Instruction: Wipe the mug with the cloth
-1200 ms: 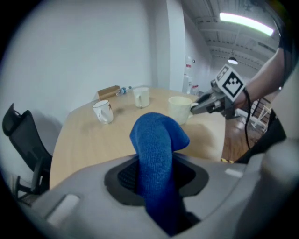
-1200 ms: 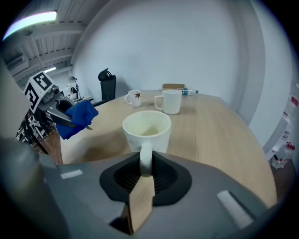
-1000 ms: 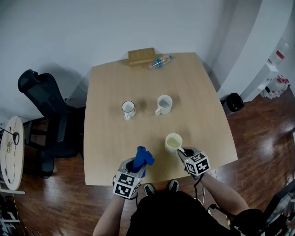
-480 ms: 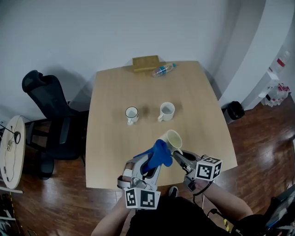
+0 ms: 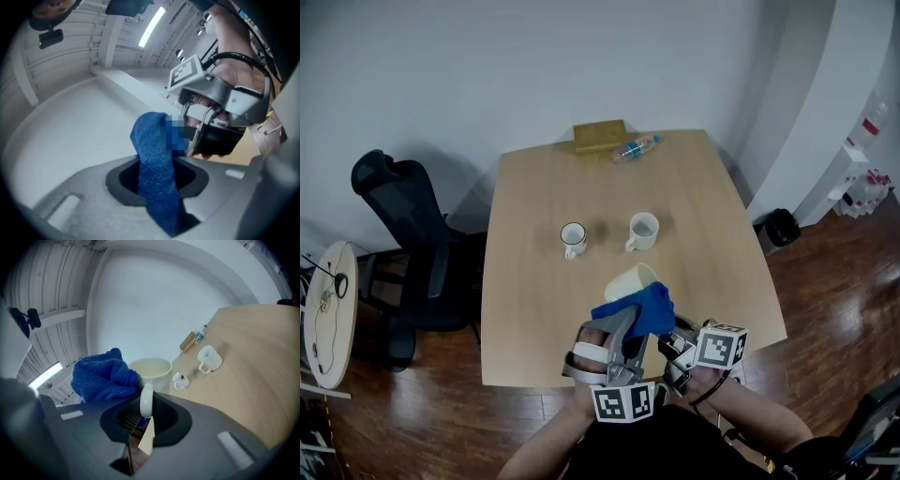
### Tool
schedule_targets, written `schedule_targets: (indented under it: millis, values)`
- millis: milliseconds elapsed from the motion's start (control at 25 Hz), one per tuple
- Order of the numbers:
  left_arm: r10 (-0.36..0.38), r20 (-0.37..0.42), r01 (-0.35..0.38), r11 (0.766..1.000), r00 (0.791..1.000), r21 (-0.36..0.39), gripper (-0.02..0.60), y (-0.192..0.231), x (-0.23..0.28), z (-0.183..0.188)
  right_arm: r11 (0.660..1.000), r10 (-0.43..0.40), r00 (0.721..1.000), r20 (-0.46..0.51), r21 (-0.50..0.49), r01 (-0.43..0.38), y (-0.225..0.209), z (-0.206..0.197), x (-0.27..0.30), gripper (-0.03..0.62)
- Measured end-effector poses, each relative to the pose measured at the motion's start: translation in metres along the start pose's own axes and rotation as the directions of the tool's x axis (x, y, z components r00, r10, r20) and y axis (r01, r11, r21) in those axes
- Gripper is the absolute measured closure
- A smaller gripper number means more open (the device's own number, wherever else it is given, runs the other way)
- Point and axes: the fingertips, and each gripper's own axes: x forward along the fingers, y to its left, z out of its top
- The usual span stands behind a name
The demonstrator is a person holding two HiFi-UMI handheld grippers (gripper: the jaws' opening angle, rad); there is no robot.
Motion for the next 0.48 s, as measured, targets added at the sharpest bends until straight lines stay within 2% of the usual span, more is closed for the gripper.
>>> schedule_targets:
  millis: [80,120,160,200,240,320,400,440,480]
  values:
    - [-0.031,-0.004,0.031,0.999,1.000,-0.018,0.451,0.000,0.000,-0.001,1.000,0.002,1.000,-0.003,-0.010,-0.002,-0.001,-0.001,-0.002,0.548]
    - [-0.070,0.004,0.071,0.996,0.998,-0.050,0.453,0.000,-0.001,0.001,1.000,0.009,1.000,-0.005,-0.025,-0.009,0.000,-0.001,-0.004,0.548]
    - [-0.129,0.023,0.131,0.986,0.991,-0.106,0.453,0.003,-0.003,0.003,0.999,0.019,1.000,-0.011,-0.047,-0.020,0.002,0.000,-0.006,0.548]
    - [-0.199,0.055,0.206,0.962,0.978,-0.182,0.453,0.008,-0.006,0.007,0.996,0.034,0.999,-0.020,-0.077,-0.035,0.005,0.002,-0.010,0.548]
    - [-0.264,0.099,0.281,0.923,0.959,-0.264,0.453,0.016,-0.009,0.010,0.992,0.053,0.998,-0.034,-0.113,-0.056,0.009,0.004,-0.015,0.548]
    - [-0.348,0.200,0.400,0.825,0.916,-0.398,0.453,0.042,-0.017,0.016,0.975,0.103,0.992,-0.066,-0.190,-0.114,0.022,0.009,-0.026,0.548]
    - [-0.401,0.297,0.498,0.730,0.866,-0.468,0.454,0.068,-0.025,0.021,0.951,0.161,0.982,-0.101,-0.251,-0.182,0.038,0.011,-0.037,0.548]
    - [-0.436,0.348,0.557,0.673,0.830,-0.487,0.454,0.077,-0.030,0.024,0.937,0.188,0.975,-0.119,-0.274,-0.215,0.046,0.011,-0.042,0.548]
    - [-0.476,0.403,0.624,0.601,0.782,-0.499,0.453,0.083,-0.035,0.027,0.924,0.215,0.967,-0.136,-0.293,-0.246,0.054,0.011,-0.047,0.548]
